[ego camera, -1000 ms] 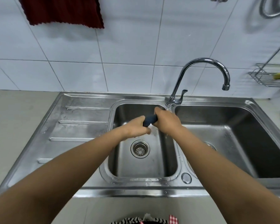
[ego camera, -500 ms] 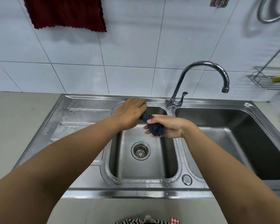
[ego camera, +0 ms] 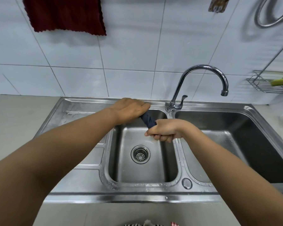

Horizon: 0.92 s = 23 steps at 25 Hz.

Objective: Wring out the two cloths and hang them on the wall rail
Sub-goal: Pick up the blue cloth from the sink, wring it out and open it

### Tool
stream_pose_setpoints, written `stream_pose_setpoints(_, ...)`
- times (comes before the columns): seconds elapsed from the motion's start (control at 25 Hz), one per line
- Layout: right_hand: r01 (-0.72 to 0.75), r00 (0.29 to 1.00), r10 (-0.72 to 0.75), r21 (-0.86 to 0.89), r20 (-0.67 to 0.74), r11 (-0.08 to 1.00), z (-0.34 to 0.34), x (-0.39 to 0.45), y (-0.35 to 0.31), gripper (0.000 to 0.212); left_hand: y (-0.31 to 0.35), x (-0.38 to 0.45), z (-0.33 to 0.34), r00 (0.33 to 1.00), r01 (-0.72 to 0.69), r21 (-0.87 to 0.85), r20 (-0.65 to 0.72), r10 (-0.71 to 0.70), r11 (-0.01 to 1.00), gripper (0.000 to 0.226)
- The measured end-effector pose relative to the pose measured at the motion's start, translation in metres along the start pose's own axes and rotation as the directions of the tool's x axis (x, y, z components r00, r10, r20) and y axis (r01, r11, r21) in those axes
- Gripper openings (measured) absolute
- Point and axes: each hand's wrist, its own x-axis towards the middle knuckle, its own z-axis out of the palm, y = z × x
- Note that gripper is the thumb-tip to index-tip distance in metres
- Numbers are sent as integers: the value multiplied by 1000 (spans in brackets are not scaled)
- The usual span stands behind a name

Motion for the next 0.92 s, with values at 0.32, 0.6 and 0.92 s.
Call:
stream_pose_setpoints(0.32,-277,830,-276,-788,-484,551,6,21,14,29,39,6,25,941,227,-161,291,-174,960,16)
stream_pose_setpoints(0.6,-195,697,-554,-863,-456,466,7,34,27,18,65,-7,43,789,590,-802,548,-277,94,21)
stream_pose_setpoints(0.92,-99,517,-683,-829,-516,551,4,31,33,5,103,-4,42,795,297,-551,595,-118,-780,35)
